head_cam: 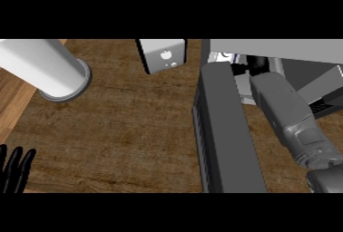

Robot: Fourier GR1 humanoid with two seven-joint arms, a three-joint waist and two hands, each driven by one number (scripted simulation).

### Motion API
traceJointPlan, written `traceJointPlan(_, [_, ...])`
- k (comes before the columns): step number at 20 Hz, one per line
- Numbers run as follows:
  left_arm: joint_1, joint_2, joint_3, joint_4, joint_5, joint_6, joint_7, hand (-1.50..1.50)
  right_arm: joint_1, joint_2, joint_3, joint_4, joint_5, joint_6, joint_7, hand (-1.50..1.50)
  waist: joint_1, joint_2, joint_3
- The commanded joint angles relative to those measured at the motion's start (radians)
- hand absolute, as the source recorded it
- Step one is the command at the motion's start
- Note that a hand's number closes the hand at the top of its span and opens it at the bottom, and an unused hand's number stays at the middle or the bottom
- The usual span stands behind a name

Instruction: Pick up the milk, place it into the microwave and close the microwave

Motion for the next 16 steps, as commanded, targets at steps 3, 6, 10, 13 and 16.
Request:
traceJointPlan(3, [-0.047, 0.003, -0.011, 0.021, -0.037, 0.014, 0.010, -1.50, -0.039, 0.010, -0.058, 0.043, -0.032, -0.175, 0.047, 1.50, 0.019, 0.020, 0.000])
traceJointPlan(6, [-0.045, 0.010, -0.013, 0.017, -0.046, 0.004, 0.003, -1.50, -0.051, -0.026, -0.060, 0.052, -0.023, -0.236, 0.052, 1.50, 0.034, 0.022, 0.000])
traceJointPlan(10, [-0.066, 0.016, -0.019, 0.007, -0.068, 0.014, 0.017, -1.50, -0.058, -0.049, 0.025, 0.076, 0.078, -0.389, 0.036, -1.50, 0.052, 0.032, -0.001])
traceJointPlan(13, [-0.078, 0.016, -0.021, 0.036, -0.088, 0.015, 0.006, -1.50, -0.058, -0.036, 0.034, 0.089, 0.091, -0.437, 0.033, -1.50, 0.057, 0.035, -0.001])
traceJointPlan(16, [-0.086, 0.022, -0.032, 0.020, -0.100, 0.018, 0.028, -1.50, -0.084, -0.047, 0.034, 0.107, 0.094, -0.451, 0.069, -1.50, 0.066, 0.038, 0.001])
